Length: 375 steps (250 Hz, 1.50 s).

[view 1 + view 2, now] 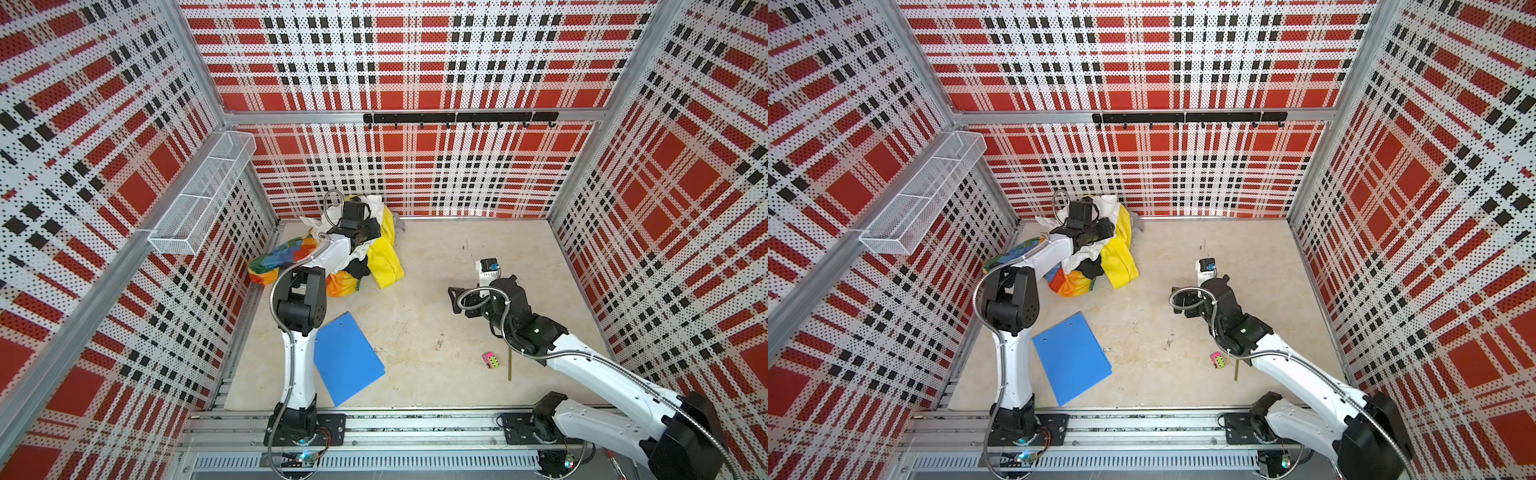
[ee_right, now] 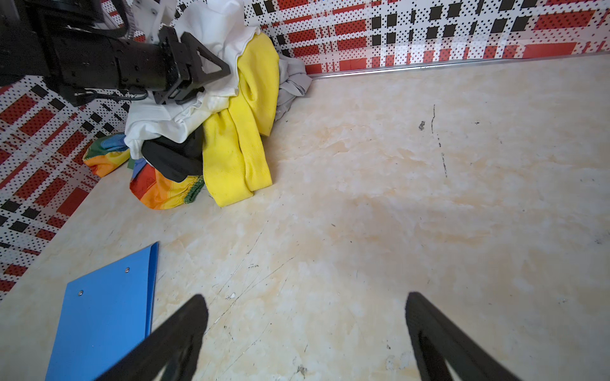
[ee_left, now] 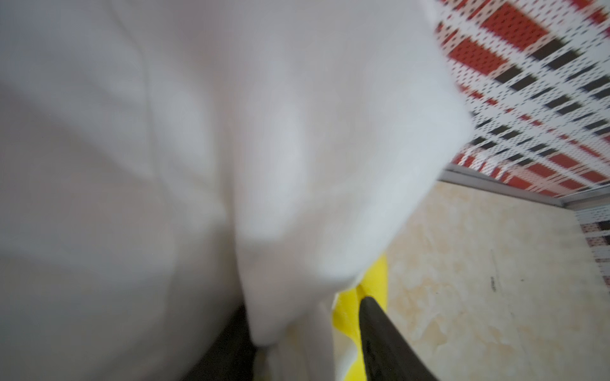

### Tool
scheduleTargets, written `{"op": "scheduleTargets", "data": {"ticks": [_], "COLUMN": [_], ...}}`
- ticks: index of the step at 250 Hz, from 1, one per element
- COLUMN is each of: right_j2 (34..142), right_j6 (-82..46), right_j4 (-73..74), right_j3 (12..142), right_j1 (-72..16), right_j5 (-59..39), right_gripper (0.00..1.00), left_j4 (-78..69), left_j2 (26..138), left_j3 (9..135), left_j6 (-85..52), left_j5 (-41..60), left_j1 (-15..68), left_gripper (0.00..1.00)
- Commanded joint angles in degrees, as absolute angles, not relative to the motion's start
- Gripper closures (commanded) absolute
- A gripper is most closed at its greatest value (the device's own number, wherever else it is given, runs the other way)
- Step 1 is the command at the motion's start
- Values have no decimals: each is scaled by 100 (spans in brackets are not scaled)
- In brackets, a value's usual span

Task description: Pick out a specific cloth from the pile

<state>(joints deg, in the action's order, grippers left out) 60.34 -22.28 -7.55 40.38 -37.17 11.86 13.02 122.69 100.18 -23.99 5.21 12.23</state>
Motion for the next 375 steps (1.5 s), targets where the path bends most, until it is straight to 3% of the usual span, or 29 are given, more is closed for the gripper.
{"op": "scheduleTargets", "data": {"ticks": [1, 45, 89, 119, 179, 258, 327, 375], "right_j2": [6012, 6038, 6021, 6021, 6096, 5953, 5924, 5972], "right_j6": [-2171, -2145, -2152, -2171, -2184, -2224, -2215, -2224], "right_j4": [-580, -578, -521, -458, -382, -419, -496, -463], "right_j3": [4180, 4224, 4220, 4219, 4214, 4082, 4070, 4070], "right_j1": [-3739, -3748, -3746, -3750, -3752, -3751, -3746, -3749], "right_j5": [1183, 1151, 1108, 1047, 980, 1085, 1151, 1134], "right_gripper": [0, 0, 0, 0, 0, 0, 0, 0], "left_j4": [1542, 1688, 1917, 1947, 1522, 1386, 1543, 1365], "left_j2": [11459, 10515, 9519, 9005, 8960, 10200, 10890, 10971], "left_j3": [9778, 9261, 8422, 7739, 6726, 7023, 7421, 7366], "left_j6": [-2360, -2213, -2188, -2291, -2532, -2302, -2243, -2259], "left_j5": [576, 587, 407, 367, 754, -57, -454, -343], "left_j1": [1121, 964, 508, -5, -776, -560, -547, -654], "left_gripper": [33, 11, 1, 0, 6, 8, 26, 33]}}
